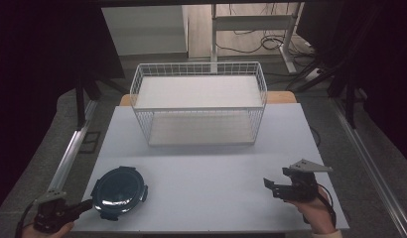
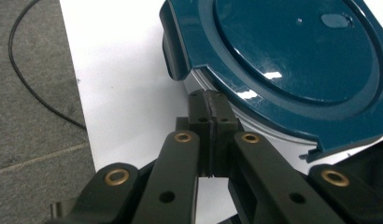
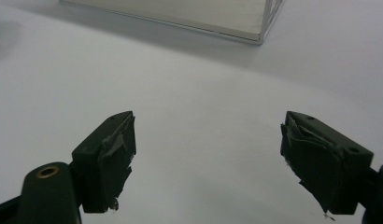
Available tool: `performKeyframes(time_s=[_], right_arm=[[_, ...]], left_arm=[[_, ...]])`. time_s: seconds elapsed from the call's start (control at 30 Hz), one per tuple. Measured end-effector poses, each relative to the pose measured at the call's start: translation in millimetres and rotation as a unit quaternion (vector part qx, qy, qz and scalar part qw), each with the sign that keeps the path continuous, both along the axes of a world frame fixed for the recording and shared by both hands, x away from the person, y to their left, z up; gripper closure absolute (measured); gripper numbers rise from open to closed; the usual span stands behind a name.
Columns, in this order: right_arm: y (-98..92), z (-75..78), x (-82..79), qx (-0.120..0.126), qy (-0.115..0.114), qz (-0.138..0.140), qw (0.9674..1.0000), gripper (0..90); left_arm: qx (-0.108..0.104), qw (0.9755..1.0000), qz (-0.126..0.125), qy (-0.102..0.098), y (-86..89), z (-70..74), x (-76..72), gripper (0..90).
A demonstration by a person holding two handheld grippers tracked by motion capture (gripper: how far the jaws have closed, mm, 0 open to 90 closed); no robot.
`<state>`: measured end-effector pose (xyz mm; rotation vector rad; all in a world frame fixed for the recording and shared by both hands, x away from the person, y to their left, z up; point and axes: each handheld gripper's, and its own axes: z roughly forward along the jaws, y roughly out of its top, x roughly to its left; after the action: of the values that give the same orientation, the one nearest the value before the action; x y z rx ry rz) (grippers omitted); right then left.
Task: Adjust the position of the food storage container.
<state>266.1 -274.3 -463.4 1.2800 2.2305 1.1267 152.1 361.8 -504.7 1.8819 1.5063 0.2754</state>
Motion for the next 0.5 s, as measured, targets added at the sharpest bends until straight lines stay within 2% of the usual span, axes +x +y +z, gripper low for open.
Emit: performKeyframes(time_s=[0.17, 0.23, 0.27, 0.37, 0.4, 0.5], right_arm=[[0.8, 0.5, -0.3, 0.001, 0.0, -0.001, 1.0, 17.9], [0.9, -0.6, 0.6, 0.001, 0.001, -0.001, 1.0, 17.9], [1.0, -1.1, 0.7, 0.001, 0.002, -0.001, 1.0, 17.9], [0.7, -2.3, 1.0, -0.002, 0.002, -0.003, 1.0, 17.9], [0.6, -2.1, 1.2, -0.001, 0.003, -0.002, 1.0, 17.9], [0.8, -1.5, 0.9, -0.001, 0.003, -0.002, 1.0, 17.9]], left_arm=[[0.001, 0.9998, -0.007, 0.021, -5.1, -9.3, 4.1, 90.0], [0.016, 0.9996, -0.004, 0.023, -11.9, -13.0, 7.1, 90.0], [0.011, 0.9997, -0.006, 0.021, -13.0, -13.1, 7.8, 90.0], [-0.031, 0.9991, -0.025, 0.014, -14.4, -12.0, 10.1, 90.0], [-0.034, 0.9987, -0.033, 0.016, -16.9, -12.1, 11.3, 90.0], [-0.024, 0.9987, -0.042, 0.019, -25.9, -13.1, 15.4, 90.0]])
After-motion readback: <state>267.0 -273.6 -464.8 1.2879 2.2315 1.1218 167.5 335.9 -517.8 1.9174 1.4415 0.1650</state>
